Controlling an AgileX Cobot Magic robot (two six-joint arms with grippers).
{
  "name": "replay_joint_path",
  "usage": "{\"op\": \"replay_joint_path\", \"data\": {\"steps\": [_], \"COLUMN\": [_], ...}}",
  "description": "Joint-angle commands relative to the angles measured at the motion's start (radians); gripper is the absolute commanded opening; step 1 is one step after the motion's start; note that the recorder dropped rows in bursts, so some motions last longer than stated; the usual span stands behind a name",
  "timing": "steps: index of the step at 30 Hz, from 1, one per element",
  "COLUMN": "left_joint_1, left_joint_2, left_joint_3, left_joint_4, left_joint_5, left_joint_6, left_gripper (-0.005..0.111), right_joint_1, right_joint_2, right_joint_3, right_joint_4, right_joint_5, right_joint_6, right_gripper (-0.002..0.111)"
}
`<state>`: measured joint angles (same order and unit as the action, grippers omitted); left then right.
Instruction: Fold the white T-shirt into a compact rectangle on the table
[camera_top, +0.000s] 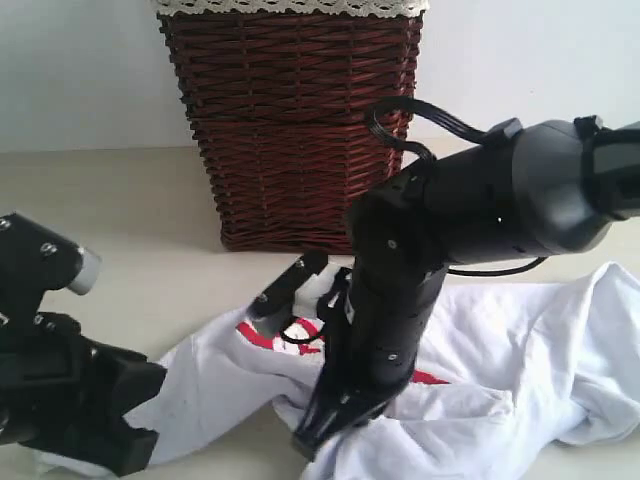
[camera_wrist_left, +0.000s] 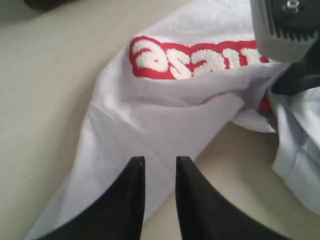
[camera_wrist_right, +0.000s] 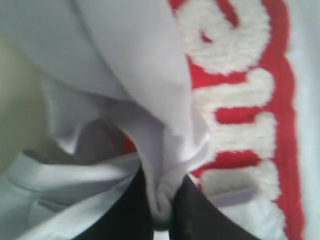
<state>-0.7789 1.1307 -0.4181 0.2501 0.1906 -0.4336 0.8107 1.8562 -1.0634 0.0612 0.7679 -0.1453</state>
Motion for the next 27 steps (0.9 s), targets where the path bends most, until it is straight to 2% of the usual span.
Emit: {"op": "replay_joint_path", "data": {"steps": [1, 3, 8, 12, 16, 19, 22, 25, 27], "left_joint_1": [0.004, 0.004, 0.004, 0.004, 0.024, 0.085, 0.123, 0.108, 0.082], "left_joint_2": [-0.113, -0.165, -0.278, -0.331, -0.338, -0.335, -0.333, -0.331, -0.329], "left_joint_3": [0.09, 0.125, 0.17, 0.182, 0.21, 0.251, 0.288, 0.304, 0.305], "left_joint_4": [0.002, 0.002, 0.002, 0.002, 0.002, 0.002, 0.002, 0.002, 0.002], "left_joint_5": [-0.027, -0.031, -0.033, -0.031, -0.039, -0.136, -0.267, -0.349, -0.348], "left_joint_6": [-0.05, -0.052, -0.079, -0.098, -0.129, -0.238, -0.316, -0.38, -0.412], "left_gripper": [0.024, 0.024, 0.024, 0.024, 0.024, 0.024, 0.024, 0.024, 0.024], "right_joint_1": [0.004, 0.004, 0.004, 0.004, 0.004, 0.004, 0.004, 0.004, 0.004], "right_joint_2": [0.001, -0.006, -0.046, -0.059, -0.022, -0.017, -0.017, -0.017, -0.017], "right_joint_3": [-0.083, -0.144, -0.276, -0.279, -0.279, -0.279, -0.279, -0.279, -0.279], "right_joint_4": [0.416, 0.546, 0.559, 0.62, 0.679, 0.707, 0.706, 0.703, 0.703], "right_joint_5": [-0.097, -0.041, 0.17, 0.188, 0.283, 0.307, 0.283, 0.27, 0.253], "right_joint_6": [-0.347, -0.474, -0.541, -0.576, -0.639, -0.665, -0.665, -0.665, -0.665], "right_gripper": [0.0, 0.0, 0.0, 0.0, 0.011, 0.019, 0.02, 0.02, 0.02]}}
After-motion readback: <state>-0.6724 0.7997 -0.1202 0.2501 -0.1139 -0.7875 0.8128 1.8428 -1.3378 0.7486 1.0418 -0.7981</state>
